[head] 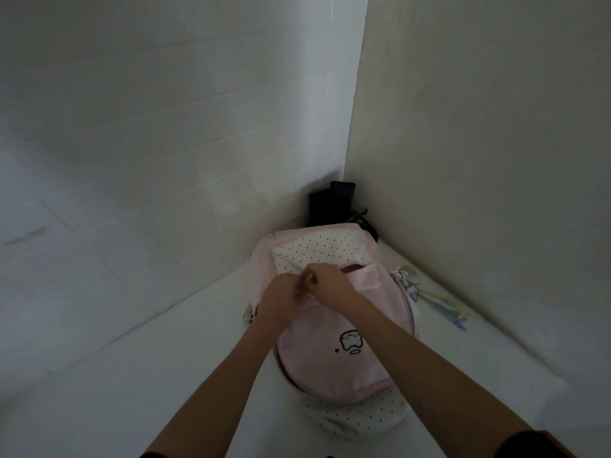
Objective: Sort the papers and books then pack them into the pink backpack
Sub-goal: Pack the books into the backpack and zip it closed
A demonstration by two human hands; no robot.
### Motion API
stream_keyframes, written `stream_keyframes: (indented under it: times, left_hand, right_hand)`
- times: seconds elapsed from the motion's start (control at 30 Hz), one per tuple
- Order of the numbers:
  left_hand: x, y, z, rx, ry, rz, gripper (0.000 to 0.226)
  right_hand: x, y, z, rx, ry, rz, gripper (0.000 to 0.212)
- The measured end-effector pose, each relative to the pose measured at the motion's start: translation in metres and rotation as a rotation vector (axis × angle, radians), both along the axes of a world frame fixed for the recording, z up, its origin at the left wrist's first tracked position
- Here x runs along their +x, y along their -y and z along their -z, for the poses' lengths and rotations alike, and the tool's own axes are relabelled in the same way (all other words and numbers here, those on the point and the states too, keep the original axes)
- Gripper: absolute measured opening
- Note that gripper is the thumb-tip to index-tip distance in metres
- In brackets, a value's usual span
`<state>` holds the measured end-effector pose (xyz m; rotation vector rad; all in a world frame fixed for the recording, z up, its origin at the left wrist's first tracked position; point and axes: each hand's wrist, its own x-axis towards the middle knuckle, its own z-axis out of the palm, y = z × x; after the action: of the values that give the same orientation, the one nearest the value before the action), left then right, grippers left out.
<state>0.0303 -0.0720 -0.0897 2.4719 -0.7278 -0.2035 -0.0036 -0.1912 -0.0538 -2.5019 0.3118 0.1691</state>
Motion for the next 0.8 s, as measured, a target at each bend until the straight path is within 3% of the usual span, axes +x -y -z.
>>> stream_keyframes:
  times: [0.13,0.23,0.47,0.6,0.8]
  left_hand:
    - [-0.006,-0.008,-0.008,-0.079,-0.076,-0.108,0.017]
    - [-0.012,-0.009,-0.008,-0.157,-0.189,-0.192,0.019]
    - [-0.007,0.004,-0.013,0.112,0.014,-0.034,0.014]
    - [-0.002,-0.006,-0.007,0.298,0.147,0.002,0.012]
    - [0.003,0.0,-0.014,0.367,0.141,0.046,0.014]
  right_hand:
    - [0.008,-0.009,0.001,-0.062,0.046,-0.049,0.015]
    - [0.01,-0.009,-0.002,-0.245,0.015,-0.149,0.018]
    - [-0.024,0.049,-0.013,-0.484,0.238,-0.355,0.032]
    - [-0.033,0.103,-0.016,-0.401,0.276,-0.11,0.019]
    - [-0.049,0.14,0.005,-0.256,0.142,0.206,0.009]
